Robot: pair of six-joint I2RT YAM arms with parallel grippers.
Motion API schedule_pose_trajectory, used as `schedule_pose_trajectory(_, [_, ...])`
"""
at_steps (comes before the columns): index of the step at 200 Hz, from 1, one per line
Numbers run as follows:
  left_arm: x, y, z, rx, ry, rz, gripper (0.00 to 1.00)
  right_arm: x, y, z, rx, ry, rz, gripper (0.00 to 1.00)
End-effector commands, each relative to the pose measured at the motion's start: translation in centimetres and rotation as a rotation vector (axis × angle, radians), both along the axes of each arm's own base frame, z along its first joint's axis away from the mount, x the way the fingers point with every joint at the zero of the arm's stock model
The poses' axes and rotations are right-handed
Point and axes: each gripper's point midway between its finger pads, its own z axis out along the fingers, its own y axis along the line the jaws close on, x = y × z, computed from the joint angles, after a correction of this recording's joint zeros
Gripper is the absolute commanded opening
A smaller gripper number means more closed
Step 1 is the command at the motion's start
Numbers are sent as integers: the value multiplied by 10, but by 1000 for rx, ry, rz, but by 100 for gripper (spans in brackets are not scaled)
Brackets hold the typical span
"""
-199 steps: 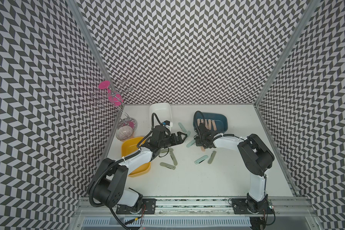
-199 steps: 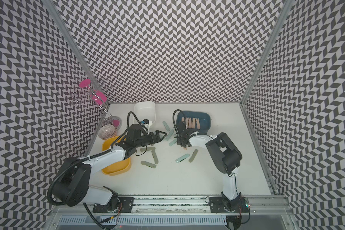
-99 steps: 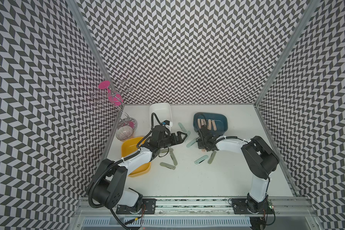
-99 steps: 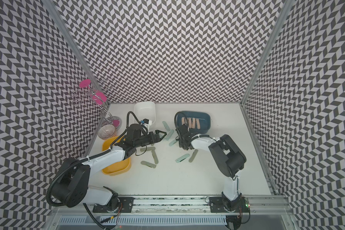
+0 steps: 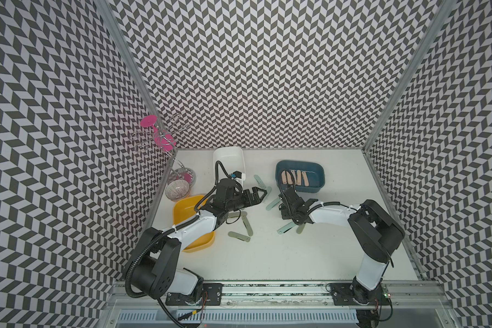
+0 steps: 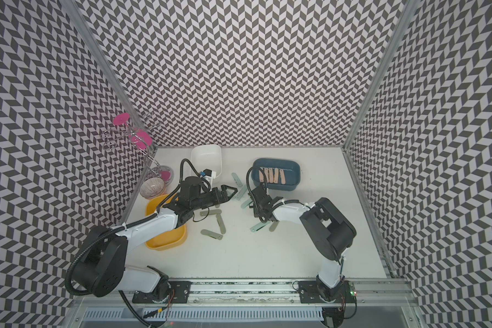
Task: Place the fruit knives into the storage box by color
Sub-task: Pick up the fruit knife from the center of the board, then place the fruit knife in the storage box.
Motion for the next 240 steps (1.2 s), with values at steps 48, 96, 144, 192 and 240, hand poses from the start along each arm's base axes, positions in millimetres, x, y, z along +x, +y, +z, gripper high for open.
schedule_pose_trajectory(48, [-2,1,12,-24,-37,1,98,-54,-23,-48,-78,213,-5,34])
schedule_pose_trajectory(96, [-1,1,12,-27,-36,1,98,-51,-20,-44,-72,201,0,20])
schedule_pose_trajectory(144, [3,-3,21,-40,-45,-8,98,-31,-7,0,-23,111,8,17])
schedule_pose_trajectory(192, [12,-15,36,-78,-52,-31,98,-15,3,54,43,16,10,17])
schedule_pose_trajectory(240, [20,-28,59,-116,-80,-52,98,2,8,111,111,-83,10,17])
